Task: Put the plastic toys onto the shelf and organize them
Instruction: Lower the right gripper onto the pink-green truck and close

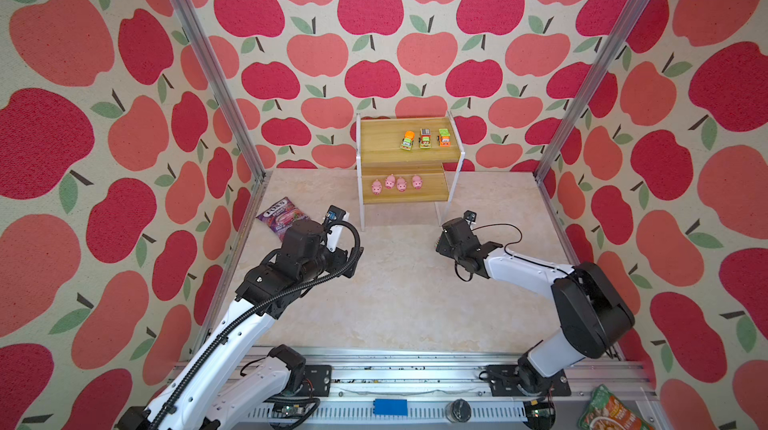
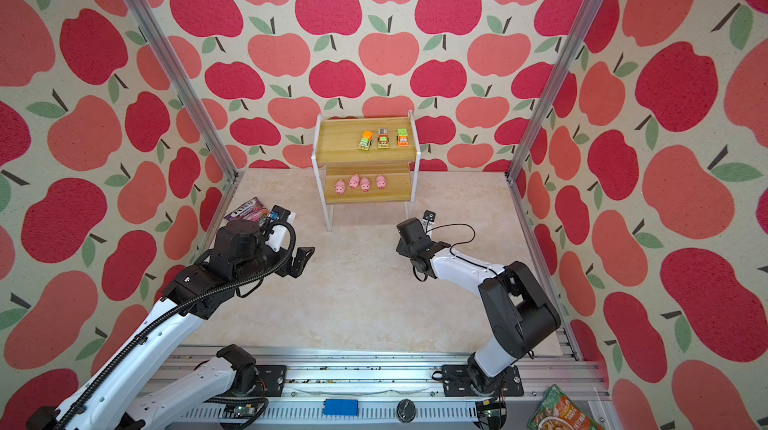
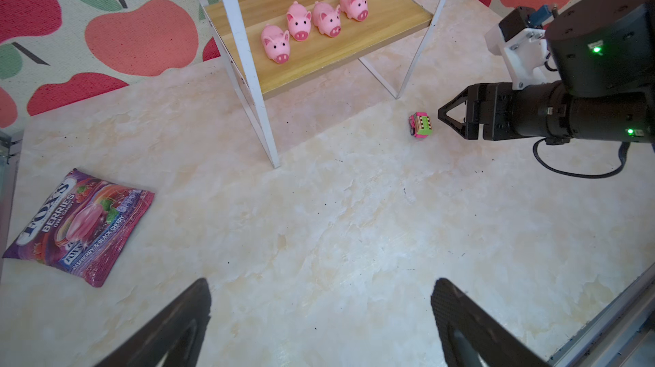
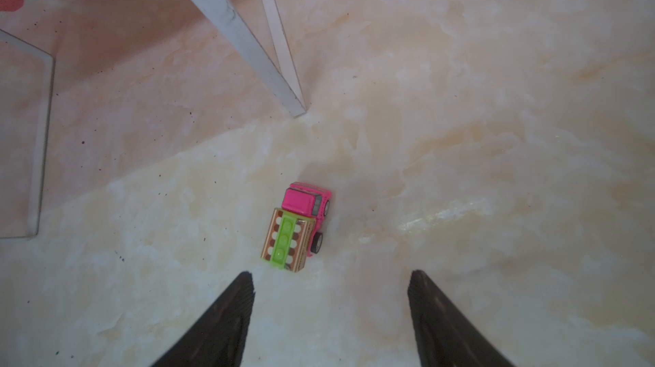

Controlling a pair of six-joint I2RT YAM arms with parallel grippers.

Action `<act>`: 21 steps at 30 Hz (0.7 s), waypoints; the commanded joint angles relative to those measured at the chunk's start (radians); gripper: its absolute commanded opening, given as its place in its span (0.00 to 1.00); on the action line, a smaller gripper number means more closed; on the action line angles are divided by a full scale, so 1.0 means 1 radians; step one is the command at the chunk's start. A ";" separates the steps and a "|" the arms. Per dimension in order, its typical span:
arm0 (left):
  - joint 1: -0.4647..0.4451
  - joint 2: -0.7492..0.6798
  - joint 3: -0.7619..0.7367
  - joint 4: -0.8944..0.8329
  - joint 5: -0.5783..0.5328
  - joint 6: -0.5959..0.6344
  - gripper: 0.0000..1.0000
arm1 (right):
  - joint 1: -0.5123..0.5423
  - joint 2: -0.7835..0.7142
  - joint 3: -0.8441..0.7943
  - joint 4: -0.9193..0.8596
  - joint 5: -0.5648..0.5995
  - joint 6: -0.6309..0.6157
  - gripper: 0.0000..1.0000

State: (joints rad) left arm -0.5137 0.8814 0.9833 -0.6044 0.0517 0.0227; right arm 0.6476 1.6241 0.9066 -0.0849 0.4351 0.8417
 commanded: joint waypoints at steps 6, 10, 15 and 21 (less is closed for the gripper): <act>0.026 -0.031 -0.070 0.067 0.047 0.013 0.99 | 0.013 0.150 0.168 -0.113 0.075 0.152 0.71; 0.032 -0.039 -0.087 0.071 0.051 0.007 0.99 | 0.014 0.211 0.218 -0.139 0.074 0.165 0.69; 0.049 -0.041 -0.098 0.084 0.065 -0.001 0.99 | 0.014 0.281 0.285 -0.222 0.062 0.188 0.66; 0.067 -0.039 -0.106 0.094 0.076 -0.013 0.99 | 0.013 0.334 0.319 -0.235 0.047 0.161 0.56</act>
State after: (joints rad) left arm -0.4541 0.8551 0.8886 -0.5327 0.1089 0.0196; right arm 0.6552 1.9343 1.1973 -0.2680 0.4797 1.0012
